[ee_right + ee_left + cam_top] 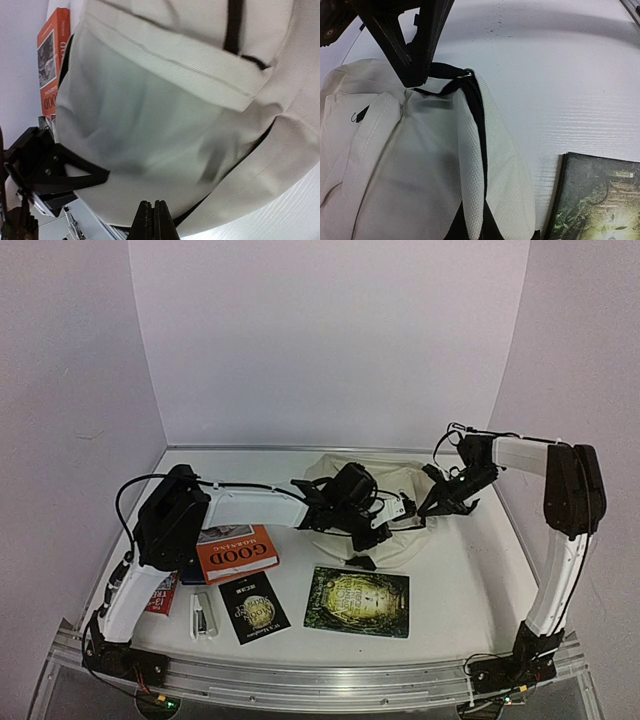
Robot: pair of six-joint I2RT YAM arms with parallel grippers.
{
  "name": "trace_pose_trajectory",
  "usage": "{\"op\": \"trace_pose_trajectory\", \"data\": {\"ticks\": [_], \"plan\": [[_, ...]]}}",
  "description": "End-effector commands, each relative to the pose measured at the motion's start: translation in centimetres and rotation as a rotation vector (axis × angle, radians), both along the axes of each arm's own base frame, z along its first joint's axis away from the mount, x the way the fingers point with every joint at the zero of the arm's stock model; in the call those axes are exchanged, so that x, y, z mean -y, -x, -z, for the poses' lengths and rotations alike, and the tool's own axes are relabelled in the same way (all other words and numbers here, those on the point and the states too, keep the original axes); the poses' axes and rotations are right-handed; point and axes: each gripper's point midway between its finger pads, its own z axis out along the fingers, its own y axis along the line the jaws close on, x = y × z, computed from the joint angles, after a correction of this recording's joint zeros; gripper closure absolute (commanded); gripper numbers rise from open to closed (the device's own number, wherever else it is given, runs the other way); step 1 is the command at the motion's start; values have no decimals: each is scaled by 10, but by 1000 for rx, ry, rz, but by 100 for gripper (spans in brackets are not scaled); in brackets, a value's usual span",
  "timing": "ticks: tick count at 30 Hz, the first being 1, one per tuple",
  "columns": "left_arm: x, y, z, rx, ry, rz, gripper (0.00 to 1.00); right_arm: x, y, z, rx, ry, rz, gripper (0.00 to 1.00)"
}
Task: Pack the student bag
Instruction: Unzip the student bag at the center of the board.
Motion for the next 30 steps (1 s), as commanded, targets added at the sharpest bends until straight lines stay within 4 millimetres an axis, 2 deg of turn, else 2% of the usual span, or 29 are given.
{"op": "trace_pose_trajectory", "data": {"ticks": [1, 5, 8, 12, 15, 17, 18, 19, 22, 23, 25, 29, 30], "plan": [[-2, 9, -64, 79, 121, 31, 100, 23, -33, 28, 43, 118, 34, 100], [-10, 12, -60, 88, 105, 32, 100, 44, -58, 50, 52, 186, 81, 100], [-13, 13, -57, 96, 97, 33, 100, 53, -71, 59, 56, 205, 103, 100], [-17, 7, -53, 119, 88, 18, 100, 57, -78, 56, 67, 209, 121, 100], [-25, -7, -56, 128, 110, -16, 99, 66, -84, 46, 95, 221, 144, 100], [-32, -21, -58, 129, 122, -50, 89, 74, -89, 38, 113, 221, 170, 100], [-35, -30, -59, 135, 123, -74, 78, 76, -91, 33, 120, 215, 180, 100], [-39, -40, -61, 141, 126, -98, 74, 87, -92, 31, 119, 210, 205, 100], [-49, -65, -69, 147, 142, -170, 63, 79, -88, 16, 137, 141, 190, 99], [-50, -69, -72, 142, 152, -186, 60, 71, -85, 10, 138, 92, 176, 96], [-53, -71, -82, 118, 181, -217, 49, 59, -79, -1, 143, 39, 153, 82], [-69, -70, -99, -12, 256, -363, 26, 32, -61, -24, 206, 41, 70, 47], [-75, -69, -98, -42, 264, -409, 16, 28, -58, -32, 227, 46, 61, 41]]}}
